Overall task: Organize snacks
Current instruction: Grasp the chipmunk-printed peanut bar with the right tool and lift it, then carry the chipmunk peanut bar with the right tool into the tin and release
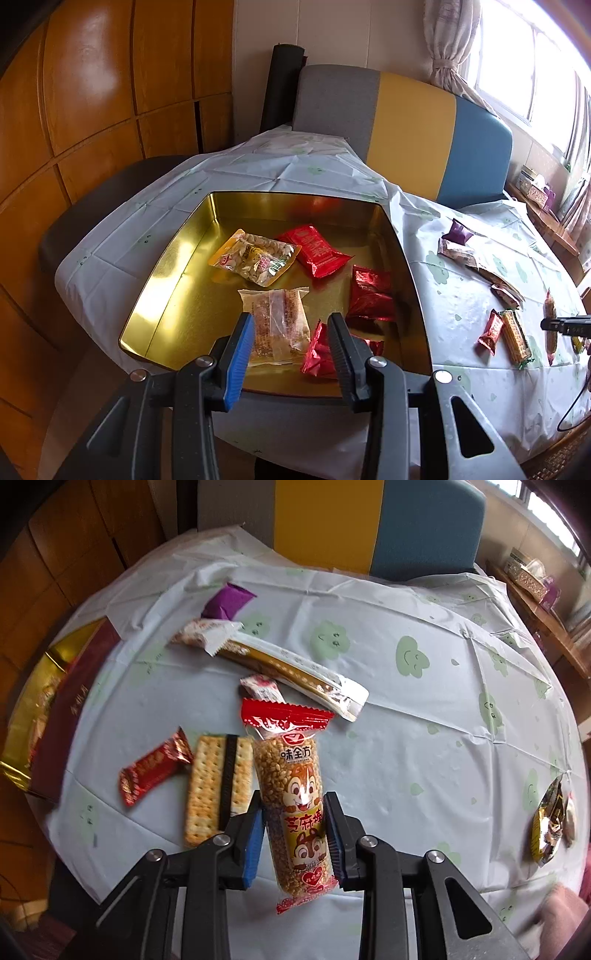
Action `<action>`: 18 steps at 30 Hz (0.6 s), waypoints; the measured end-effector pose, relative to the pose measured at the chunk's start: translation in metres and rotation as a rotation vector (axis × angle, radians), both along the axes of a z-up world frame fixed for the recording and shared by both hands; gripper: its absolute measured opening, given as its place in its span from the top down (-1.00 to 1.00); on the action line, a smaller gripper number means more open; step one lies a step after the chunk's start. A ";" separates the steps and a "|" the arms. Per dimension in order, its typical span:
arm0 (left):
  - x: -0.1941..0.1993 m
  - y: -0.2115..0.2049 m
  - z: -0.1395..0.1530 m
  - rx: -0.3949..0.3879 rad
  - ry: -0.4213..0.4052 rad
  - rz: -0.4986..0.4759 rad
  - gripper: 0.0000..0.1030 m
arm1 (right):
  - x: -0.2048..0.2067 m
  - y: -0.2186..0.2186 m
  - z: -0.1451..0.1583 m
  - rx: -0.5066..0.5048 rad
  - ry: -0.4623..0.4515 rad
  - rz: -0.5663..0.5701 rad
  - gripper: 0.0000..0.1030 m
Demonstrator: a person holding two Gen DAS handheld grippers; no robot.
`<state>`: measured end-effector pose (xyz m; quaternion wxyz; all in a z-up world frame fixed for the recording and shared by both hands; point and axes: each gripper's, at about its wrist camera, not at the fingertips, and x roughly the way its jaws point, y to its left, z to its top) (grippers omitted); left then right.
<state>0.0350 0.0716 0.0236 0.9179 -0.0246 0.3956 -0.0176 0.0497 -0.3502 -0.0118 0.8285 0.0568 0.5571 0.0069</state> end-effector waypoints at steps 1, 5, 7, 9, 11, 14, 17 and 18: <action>0.000 0.001 0.000 0.000 0.000 0.002 0.20 | 0.001 0.003 0.006 0.031 -0.018 0.007 0.40; 0.001 0.004 -0.003 -0.004 0.006 0.010 0.20 | 0.010 0.035 0.025 0.155 -0.080 0.065 0.40; 0.001 0.005 -0.004 -0.007 0.007 0.012 0.20 | 0.018 0.057 0.034 0.221 -0.102 0.112 0.40; 0.000 0.007 -0.004 -0.006 0.006 0.017 0.20 | 0.028 0.085 0.042 0.299 -0.118 0.166 0.40; 0.001 0.009 -0.005 -0.007 0.007 0.023 0.20 | 0.040 0.113 0.048 0.368 -0.129 0.209 0.40; 0.001 0.012 -0.006 -0.007 0.008 0.032 0.20 | 0.054 0.156 0.058 0.475 -0.144 0.281 0.40; 0.001 0.016 -0.007 -0.007 0.012 0.041 0.20 | 0.069 0.198 0.061 0.551 -0.165 0.326 0.35; 0.001 0.018 -0.008 -0.010 0.014 0.044 0.20 | 0.075 0.209 0.058 0.577 -0.169 0.324 0.30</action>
